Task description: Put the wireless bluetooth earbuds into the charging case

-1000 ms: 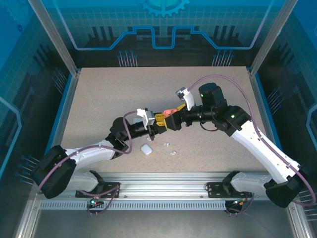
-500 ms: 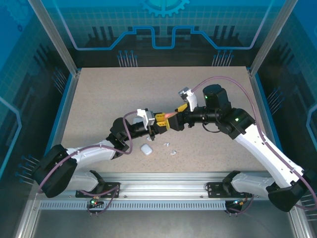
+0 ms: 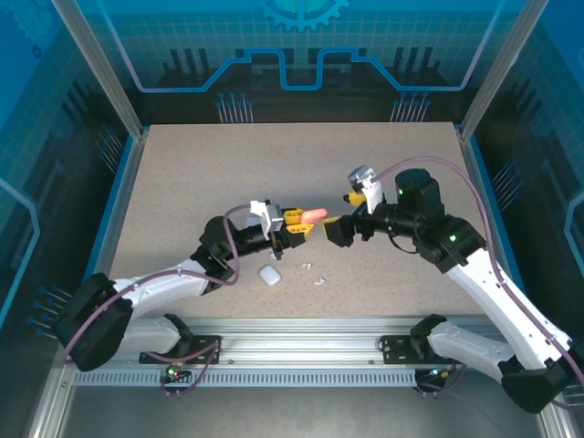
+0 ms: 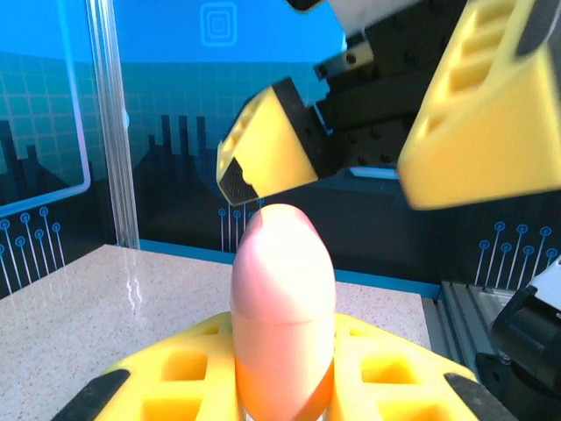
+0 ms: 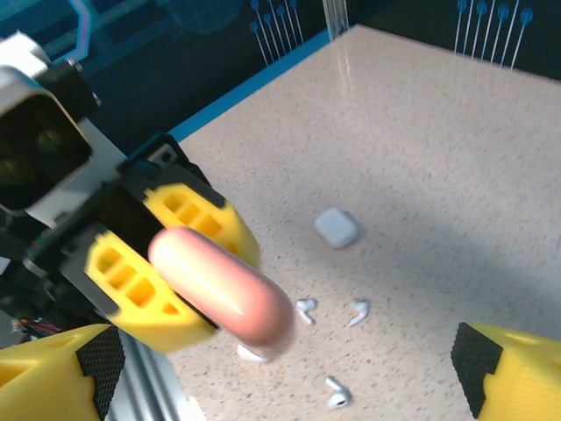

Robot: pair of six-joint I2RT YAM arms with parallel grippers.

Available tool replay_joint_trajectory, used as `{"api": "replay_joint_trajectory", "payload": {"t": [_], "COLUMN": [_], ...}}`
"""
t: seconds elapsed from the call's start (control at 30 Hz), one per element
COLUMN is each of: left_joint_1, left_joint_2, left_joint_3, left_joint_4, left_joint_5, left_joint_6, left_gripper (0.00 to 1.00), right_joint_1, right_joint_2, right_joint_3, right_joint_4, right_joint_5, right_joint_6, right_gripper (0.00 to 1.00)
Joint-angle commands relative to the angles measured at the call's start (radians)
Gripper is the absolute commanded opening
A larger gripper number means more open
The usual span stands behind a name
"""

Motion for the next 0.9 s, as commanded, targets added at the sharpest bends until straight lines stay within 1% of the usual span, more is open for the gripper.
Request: {"api": "replay_joint_trajectory", "payload": {"t": [0.0,0.07,0.17,0.27,0.33,0.37,0.47,0.63,0.87], "left_joint_1": [-0.004,-0.004,-0.004,-0.003,-0.004,-0.003,-0.003,-0.003,-0.003], "left_joint_2": [-0.071,-0.099,-0.141,-0.177,-0.193,-0.199,-0.21,-0.201,-0.192], "left_joint_3": [-0.029,-0.043,-0.053,-0.046,-0.04,-0.037,-0.036,-0.03,-0.024], "left_joint_4": [-0.031,-0.053,-0.092,-0.137,-0.159,-0.168,-0.176,-0.183,-0.183], "left_joint_5": [0.031,0.036,0.052,0.073,0.086,0.09,0.09,0.096,0.096], "left_joint_6": [-0.012,-0.013,-0.007,0.0,0.004,0.006,0.007,0.006,0.005], "left_gripper": [0.0,0.0,0.0,0.0,0.0,0.0,0.0,0.0,0.0], "right_joint_1": [-0.02,-0.02,-0.02,-0.02,-0.02,-0.021,-0.018,-0.01,0.006], "right_joint_2": [-0.039,-0.035,-0.007,0.036,0.066,0.082,0.122,0.165,0.201], "right_joint_3": [-0.066,-0.07,-0.05,-0.009,0.015,0.026,0.045,0.075,0.104], "right_joint_4": [0.117,0.105,0.035,-0.044,-0.074,-0.08,-0.083,-0.065,-0.065], "right_joint_5": [-0.126,-0.229,-0.379,-0.444,-0.467,-0.481,-0.501,-0.507,-0.498], "right_joint_6": [-0.154,-0.223,-0.349,-0.441,-0.473,-0.483,-0.493,-0.491,-0.485], "right_gripper": [1.0,1.0,1.0,1.0,0.99,0.97,0.94,0.83,0.63]}}
